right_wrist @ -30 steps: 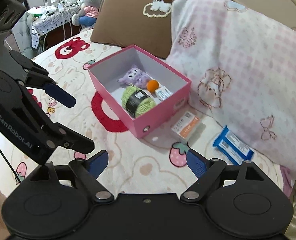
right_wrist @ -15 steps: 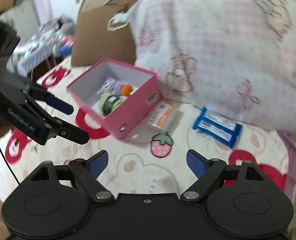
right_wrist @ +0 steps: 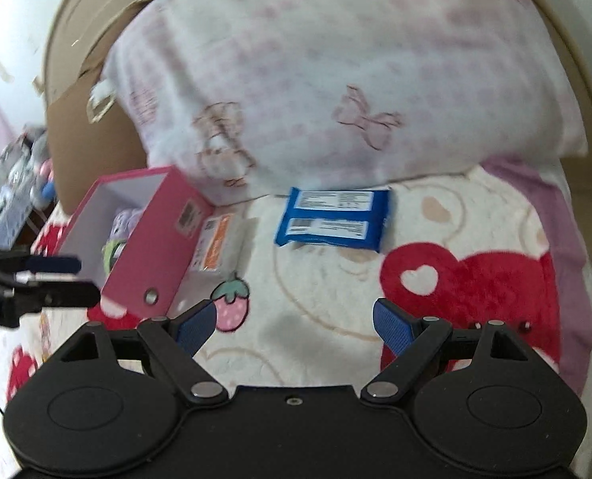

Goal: Organize objects
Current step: 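Move both grippers toward the blue packets lying beside the pillow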

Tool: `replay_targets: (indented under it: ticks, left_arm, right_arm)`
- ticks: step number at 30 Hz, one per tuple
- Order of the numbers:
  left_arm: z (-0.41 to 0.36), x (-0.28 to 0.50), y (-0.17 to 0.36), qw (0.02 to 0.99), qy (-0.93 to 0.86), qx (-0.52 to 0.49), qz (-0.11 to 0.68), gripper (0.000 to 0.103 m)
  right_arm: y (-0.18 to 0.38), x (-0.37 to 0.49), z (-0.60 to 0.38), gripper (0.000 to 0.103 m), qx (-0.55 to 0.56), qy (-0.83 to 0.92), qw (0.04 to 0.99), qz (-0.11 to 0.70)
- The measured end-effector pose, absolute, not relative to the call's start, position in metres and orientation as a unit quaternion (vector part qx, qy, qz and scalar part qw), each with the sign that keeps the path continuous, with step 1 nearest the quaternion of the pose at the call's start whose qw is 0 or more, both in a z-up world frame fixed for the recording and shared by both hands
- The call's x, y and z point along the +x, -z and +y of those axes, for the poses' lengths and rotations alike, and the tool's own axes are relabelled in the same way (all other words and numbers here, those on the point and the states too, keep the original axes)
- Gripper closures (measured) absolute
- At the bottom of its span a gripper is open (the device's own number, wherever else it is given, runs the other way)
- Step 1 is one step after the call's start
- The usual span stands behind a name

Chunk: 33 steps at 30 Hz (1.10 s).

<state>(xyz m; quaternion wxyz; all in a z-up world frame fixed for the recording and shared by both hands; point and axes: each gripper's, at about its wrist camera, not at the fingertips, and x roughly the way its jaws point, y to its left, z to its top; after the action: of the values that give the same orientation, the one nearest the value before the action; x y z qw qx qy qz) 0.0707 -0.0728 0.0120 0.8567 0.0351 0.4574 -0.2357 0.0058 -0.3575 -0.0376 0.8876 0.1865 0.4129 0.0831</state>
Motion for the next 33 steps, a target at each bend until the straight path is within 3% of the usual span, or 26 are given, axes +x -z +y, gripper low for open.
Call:
replay_targets:
  ticks: [7, 15, 18, 22, 28, 33]
  left_arm:
    - [-0.093, 0.091, 0.003, 0.869, 0.221, 0.027, 0.442, 0.015]
    - [-0.120, 0.116, 0.019, 0.879, 0.204, 0.032, 0.429, 0.015]
    - [-0.123, 0.126, 0.027, 0.877, 0.209, 0.019, 0.431, 0.015]
    - [-0.121, 0.137, 0.034, 0.883, 0.208, 0.009, 0.422, 0.015]
    - [-0.117, 0.150, 0.050, 0.875, 0.203, -0.014, 0.440, 0.015]
    - [-0.127, 0.157, 0.063, 0.874, 0.210, -0.022, 0.437, 0.015]
  right_arm:
    - [0.048, 0.034, -0.374, 0.014, 0.263, -0.046, 0.880, 0.393]
    - [0.038, 0.079, -0.373, 0.014, 0.233, 0.019, 0.902, 0.364]
    - [0.048, 0.089, -0.374, 0.015, 0.242, -0.022, 0.897, 0.368]
    - [0.077, 0.079, -0.362, 0.014, 0.167, 0.002, 0.931, 0.323]
    - [0.120, 0.079, -0.387, 0.015, 0.255, -0.025, 0.913, 0.317]
    - [0.127, 0.083, -0.388, 0.015, 0.243, -0.035, 0.916, 0.317]
